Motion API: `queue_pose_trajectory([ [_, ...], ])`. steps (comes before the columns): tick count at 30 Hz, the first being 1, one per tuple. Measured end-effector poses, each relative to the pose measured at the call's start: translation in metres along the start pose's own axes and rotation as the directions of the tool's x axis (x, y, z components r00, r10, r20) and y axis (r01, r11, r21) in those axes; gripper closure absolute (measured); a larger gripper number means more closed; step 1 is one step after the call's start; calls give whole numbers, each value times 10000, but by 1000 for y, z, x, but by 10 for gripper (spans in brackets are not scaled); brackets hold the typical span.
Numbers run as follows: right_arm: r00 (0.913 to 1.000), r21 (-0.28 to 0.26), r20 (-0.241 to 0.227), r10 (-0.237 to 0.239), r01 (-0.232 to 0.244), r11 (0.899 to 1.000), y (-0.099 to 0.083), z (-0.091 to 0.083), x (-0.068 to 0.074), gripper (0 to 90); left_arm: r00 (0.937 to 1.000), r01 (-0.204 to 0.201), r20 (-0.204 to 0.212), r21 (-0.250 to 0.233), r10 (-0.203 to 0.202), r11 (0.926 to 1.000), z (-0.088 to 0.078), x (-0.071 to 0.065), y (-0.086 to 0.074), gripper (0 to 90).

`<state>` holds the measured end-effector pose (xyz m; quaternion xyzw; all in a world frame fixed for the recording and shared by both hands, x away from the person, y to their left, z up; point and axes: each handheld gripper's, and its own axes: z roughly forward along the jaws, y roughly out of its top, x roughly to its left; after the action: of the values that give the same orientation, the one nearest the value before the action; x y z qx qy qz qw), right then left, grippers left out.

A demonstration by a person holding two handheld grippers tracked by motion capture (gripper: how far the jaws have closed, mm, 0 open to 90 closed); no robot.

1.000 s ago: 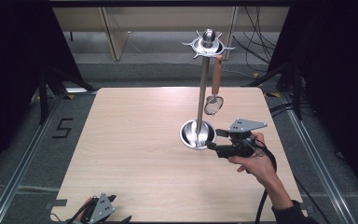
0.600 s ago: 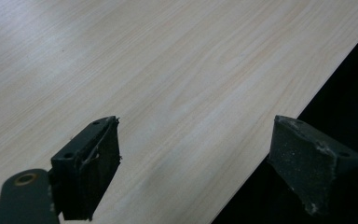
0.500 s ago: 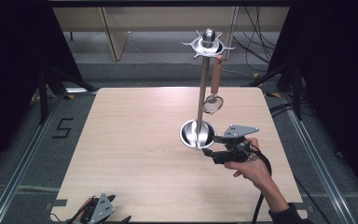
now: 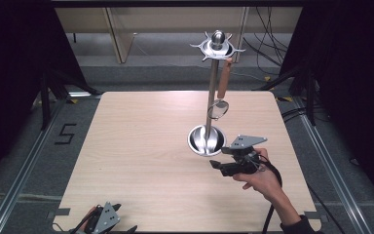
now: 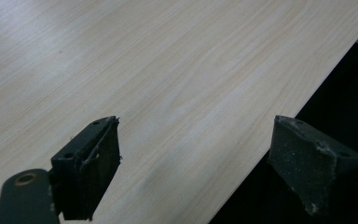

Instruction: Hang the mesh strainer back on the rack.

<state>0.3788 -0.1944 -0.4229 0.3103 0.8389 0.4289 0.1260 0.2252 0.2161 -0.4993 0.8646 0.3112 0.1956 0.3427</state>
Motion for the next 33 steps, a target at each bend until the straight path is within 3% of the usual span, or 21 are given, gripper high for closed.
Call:
queue_pose_trajectory([
  [2, 9998, 138, -191, -79, 82, 9999, -3, 3, 1, 357, 10000, 0, 35, 37, -1, 10000, 0, 0, 0, 156],
  [4, 10000, 268, -59, -1, 2, 9996, -5, 4, 2, 356, 9996, -300, -1, 84, 300, 9995, -1, 1, 1, 156],
  [6, 9999, 323, -104, 52, -49, 9995, -8, 6, 4, 355, 10000, -1, 3, 44, 1, 10000, 0, -1, 0, 156],
  [8, 9999, 407, -139, -8, 14, 9992, -10, 7, 3, 353, 9998, -212, 23, 97, 211, 9997, -1, 1, 1, 156],
  [12, 9997, 548, -245, -8, 22, 9985, -15, 10, 4, 349, 9998, -204, 25, 94, 204, 9997, 0, 0, 1, 156],
  [13, 9998, 663, -128, 152, -143, 9977, -16, 10, 4, 344, 9999, 60, 98, -106, -59, 9999, 1, -1, -1, 156],
  [14, 10000, 778, -82, -12, 18, 9970, -17, 10, 4, 336, 9999, 65, 99, -101, -64, 9999, 1, -1, -1, 156],
  [15, 10000, 743, 27, -72, 70, 9972, -17, 11, 4, 334, 9998, -215, 55, 90, 215, 9997, -1, 0, 1, 156],
  [17, 9996, 620, 240, -114, 99, 9980, -19, 11, 5, 335, 9999, -97, 59, 42, 97, 9999, 0, 0, 0, 156],
  [18, 10000, 715, 47, -30, 27, 9974, -20, 12, 5, 335, 9999, 60, 95, -111, -59, 9999, 1, -1, -1, 156],
  [20, 10000, 782, 47, -8, 5, 9969, -21, 12, 6, 335, 10000, 43, 70, 11, -43, 10000, 0, -1, 0, 156],
  [21, 9999, 826, -67, -85, 90, 9965, -22, 13, 6, 335, 9997, -242, 58, 112, 241, 9996, -1, 0, 1, 156],
  [23, 9999, 820, -24, -114, 115, 9966, -24, 14, 7, 335, 10000, 4, 72, 43, -5, 10000, 0, -1, 0, 156],
  [25, 10000, 856, -15, 78, -77, 9963, -25, 13, 10, 335, 9999, -115, 87, -1, 115, 9999, 0, 0, 0, 156],
  [26, 9999, 828, -91, -147, 154, 9964, -26, 14, 8, 334, 10000, -18, 87, -11, 18, 10000, 0, -1, 0, 156],
  [31, 9998, 925, -173, 37, -21, 9957, -31, 15, 12, 330, 9998, -194, 60, 101, 194, 9998, 0, 0, 0, 156],
  [33, 9997, 935, -219, -52, 72, 9956, -34, 15, 12, 326, 10000, 10, 89, -25, -10, 10000, 0, -1, 0, 156],
])
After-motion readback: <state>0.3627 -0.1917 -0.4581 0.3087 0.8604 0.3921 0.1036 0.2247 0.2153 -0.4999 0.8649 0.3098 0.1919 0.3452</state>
